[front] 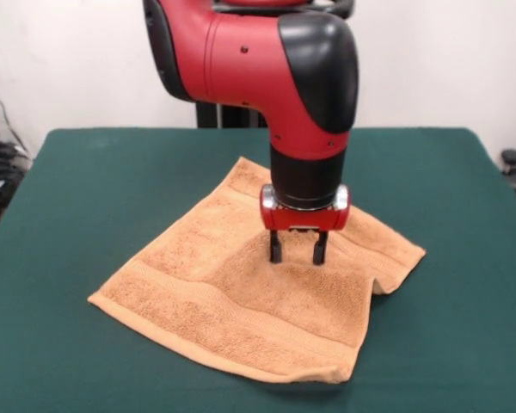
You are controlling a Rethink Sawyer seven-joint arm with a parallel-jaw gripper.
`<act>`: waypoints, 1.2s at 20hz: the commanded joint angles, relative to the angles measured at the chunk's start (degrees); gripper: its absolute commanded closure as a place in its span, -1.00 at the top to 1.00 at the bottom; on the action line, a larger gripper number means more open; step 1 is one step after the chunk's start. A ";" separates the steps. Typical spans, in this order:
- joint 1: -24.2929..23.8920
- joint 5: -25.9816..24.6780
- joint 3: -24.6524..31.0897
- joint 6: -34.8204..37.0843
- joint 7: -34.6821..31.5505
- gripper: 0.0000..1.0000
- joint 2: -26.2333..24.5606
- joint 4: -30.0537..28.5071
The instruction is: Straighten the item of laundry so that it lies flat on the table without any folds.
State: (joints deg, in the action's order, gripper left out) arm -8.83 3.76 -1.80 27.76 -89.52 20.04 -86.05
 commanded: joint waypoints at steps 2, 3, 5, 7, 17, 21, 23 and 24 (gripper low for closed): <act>-3.24 7.10 9.39 13.16 -9.66 1.00 -7.26 -4.79; -4.48 7.76 10.91 12.98 -8.53 1.00 -7.65 -5.41; -6.76 9.56 13.48 13.60 -7.20 1.00 -8.35 -7.03; -9.22 10.91 16.23 13.67 -5.47 1.00 -8.82 -8.93; -16.82 13.85 25.37 17.82 -0.04 1.00 -12.23 -12.12; -18.20 13.92 26.93 18.07 -0.61 1.00 -12.82 -12.94; -18.65 13.71 27.47 18.07 -0.76 1.00 -13.16 -12.99; -18.92 13.74 27.78 18.45 -0.87 1.00 -13.46 -12.95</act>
State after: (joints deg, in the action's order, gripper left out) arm -30.09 16.01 15.35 40.07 -89.52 16.21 -88.29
